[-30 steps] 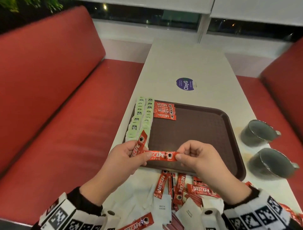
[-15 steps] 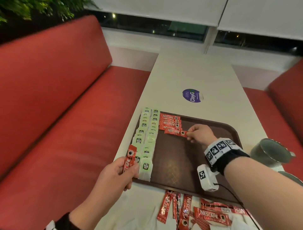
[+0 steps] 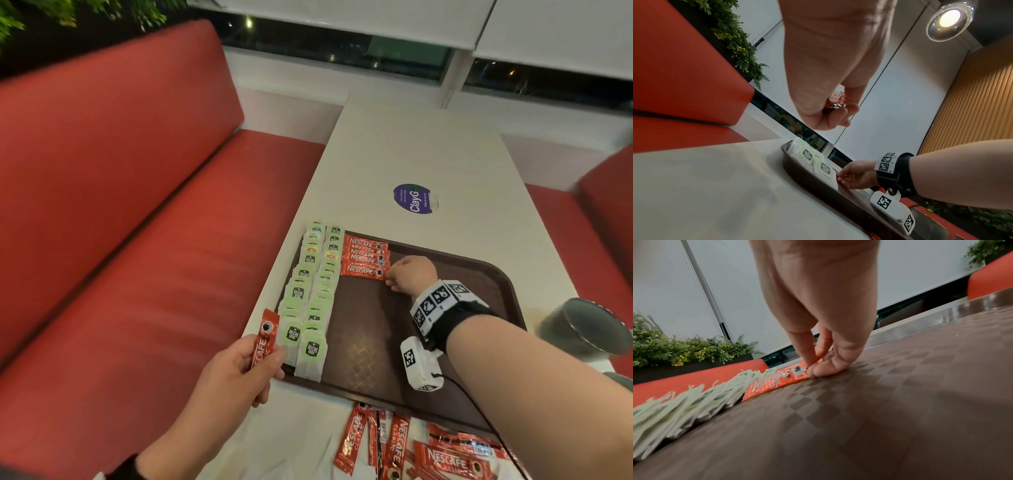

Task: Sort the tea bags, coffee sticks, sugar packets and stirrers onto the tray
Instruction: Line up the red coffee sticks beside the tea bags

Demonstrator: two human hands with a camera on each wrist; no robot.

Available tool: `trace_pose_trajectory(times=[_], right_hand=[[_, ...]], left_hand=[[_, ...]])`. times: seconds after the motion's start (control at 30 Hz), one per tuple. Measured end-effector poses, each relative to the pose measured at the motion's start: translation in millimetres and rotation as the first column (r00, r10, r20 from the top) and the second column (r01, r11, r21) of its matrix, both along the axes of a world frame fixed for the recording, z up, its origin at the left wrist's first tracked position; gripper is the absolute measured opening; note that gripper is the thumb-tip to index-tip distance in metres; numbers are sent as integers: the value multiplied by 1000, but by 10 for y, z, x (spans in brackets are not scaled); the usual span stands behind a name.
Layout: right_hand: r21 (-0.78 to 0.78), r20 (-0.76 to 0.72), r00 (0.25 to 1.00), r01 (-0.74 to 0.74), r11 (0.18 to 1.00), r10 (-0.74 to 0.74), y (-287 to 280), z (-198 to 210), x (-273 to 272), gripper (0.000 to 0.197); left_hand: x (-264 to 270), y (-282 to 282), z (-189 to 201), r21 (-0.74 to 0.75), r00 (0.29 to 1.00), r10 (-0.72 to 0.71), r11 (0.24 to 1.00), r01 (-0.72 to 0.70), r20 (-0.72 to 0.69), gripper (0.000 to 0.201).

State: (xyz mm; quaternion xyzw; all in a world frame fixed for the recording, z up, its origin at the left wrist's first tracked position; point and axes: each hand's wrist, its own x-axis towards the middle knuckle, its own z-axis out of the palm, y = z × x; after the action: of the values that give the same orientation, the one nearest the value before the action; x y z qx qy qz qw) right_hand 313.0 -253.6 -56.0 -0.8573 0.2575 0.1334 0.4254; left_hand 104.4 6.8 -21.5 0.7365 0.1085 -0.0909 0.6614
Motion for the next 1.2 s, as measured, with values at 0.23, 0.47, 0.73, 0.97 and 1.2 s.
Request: trace_pose_trajectory(times=[0.23,0.47,0.73,0.97,1.2], right_hand=[[3,-40,999,15,1000,-15,51,-30,36,11],[15,-77,997,10,1000,-9,44,-13,55,30],[-21,20,1000,10,1000,-10,7,-103,57,12],[8,101,994,37,999,-38,-20,-98,-51,13],[-62,503,831,-239,969,237,268,401,-613,10]], left_hand=[[4,32,-67,0,1000,16,1000,-16,-16,17],[3,16,-43,-3,999,32,999,-32,-30,11],[3,-14,9,-36,995,34,999,-37,-97,10],[48,-61,137,-143,989,-2,990,-19,-147,18],[63,-133,260,-193,988,-48,981,20,-144,19]])
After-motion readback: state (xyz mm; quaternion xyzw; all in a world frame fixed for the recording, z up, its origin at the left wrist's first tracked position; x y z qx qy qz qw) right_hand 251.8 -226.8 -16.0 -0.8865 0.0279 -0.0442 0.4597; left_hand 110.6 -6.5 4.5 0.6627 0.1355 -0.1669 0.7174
